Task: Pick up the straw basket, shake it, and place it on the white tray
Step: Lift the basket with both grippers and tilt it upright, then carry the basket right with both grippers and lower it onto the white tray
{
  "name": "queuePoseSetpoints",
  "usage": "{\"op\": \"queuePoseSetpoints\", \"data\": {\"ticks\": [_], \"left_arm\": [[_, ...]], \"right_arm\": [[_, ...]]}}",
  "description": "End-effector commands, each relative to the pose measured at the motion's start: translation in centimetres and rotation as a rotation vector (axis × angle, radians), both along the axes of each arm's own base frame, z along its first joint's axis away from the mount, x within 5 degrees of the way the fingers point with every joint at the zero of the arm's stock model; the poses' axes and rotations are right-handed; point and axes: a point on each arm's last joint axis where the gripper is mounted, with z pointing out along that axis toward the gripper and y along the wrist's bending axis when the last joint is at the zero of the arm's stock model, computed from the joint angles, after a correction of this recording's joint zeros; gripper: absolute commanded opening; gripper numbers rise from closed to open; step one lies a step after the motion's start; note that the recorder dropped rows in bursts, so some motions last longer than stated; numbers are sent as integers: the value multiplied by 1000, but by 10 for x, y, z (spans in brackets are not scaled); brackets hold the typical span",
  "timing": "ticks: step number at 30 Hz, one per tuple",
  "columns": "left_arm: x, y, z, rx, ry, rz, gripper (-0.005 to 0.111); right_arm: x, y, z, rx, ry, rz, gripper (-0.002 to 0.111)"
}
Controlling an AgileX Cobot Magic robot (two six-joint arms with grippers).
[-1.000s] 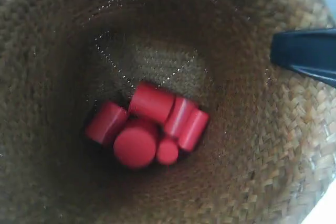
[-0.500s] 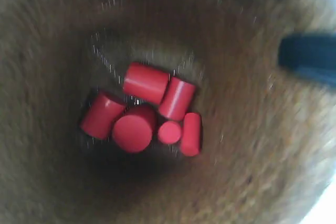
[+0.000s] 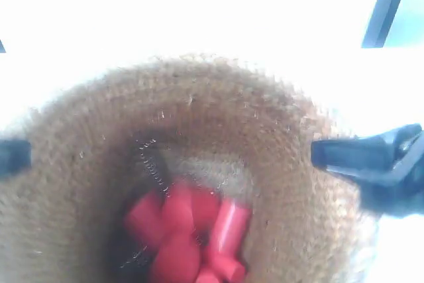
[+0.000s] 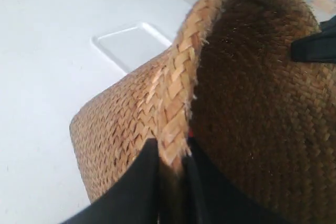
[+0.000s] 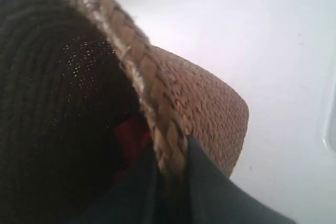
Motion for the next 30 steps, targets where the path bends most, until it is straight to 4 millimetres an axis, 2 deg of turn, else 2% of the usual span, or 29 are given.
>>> {"op": "queuePoseSetpoints", "data": {"ticks": [1, 3, 4, 5, 6, 7, 8, 10, 11, 12, 14, 16, 18, 19, 23, 24, 27, 30], "left_arm": [[-27, 2, 76, -27, -200, -1, 0], [-16, 2, 44, 6, -70, 14, 0], [-4, 2, 12, -28, 5, 40, 0], [1, 1, 2, -68, 1, 52, 0], [0, 0, 7, -106, -32, 32, 0], [-7, -2, 29, -120, -86, -7, 0], [-18, -3, 54, -118, -151, -47, 0], [-32, -3, 83, -91, -225, -69, 0], [-35, -2, 87, -72, -233, -65, 0], [-34, -1, 85, -53, -214, -48, 0], [-23, 1, 60, -2, -123, -18, 0], [-5, 1, 17, -26, -6, 31, 0], [5, 0, -10, -82, 40, 42, 0], [3, -1, -5, -90, 22, 19, 0], [-11, -4, 42, -110, -91, -47, 0], [-13, -4, 48, -118, -104, -42, 0], [-5, -2, 54, -152, -84, 5, 0], [13, -4, 48, -156, 8, 4, 0]], "right_arm": [[-21, -13, 76, 91, -212, 3, 0], [-10, -9, 38, 58, -123, -22, 0], [2, -5, -2, 38, -52, -68, 0], [7, -4, -12, 50, -48, -96, 0], [9, -4, -8, 56, -57, -98, 0], [6, -3, 12, 70, -79, -75, 0], [-3, -4, 40, 84, -112, -34, 0], [-18, -10, 75, 104, -183, 4, 0], [-21, -13, 81, 100, -204, 8, 0], [-21, -13, 79, 94, -201, 1, 0], [-12, -10, 48, 52, -121, -19, 0], [3, -6, 7, 34, -62, -72, 0], [10, -4, -23, 26, -16, -110, 0], [9, -3, -17, 25, -26, -97, 0], [-7, -10, 37, 57, -146, -47, 0], [-10, -12, 46, 68, -173, -48, 0], [-12, -18, 62, 98, -205, -106, 0], [-4, -22, 64, 61, -154, -198, 0]]}}
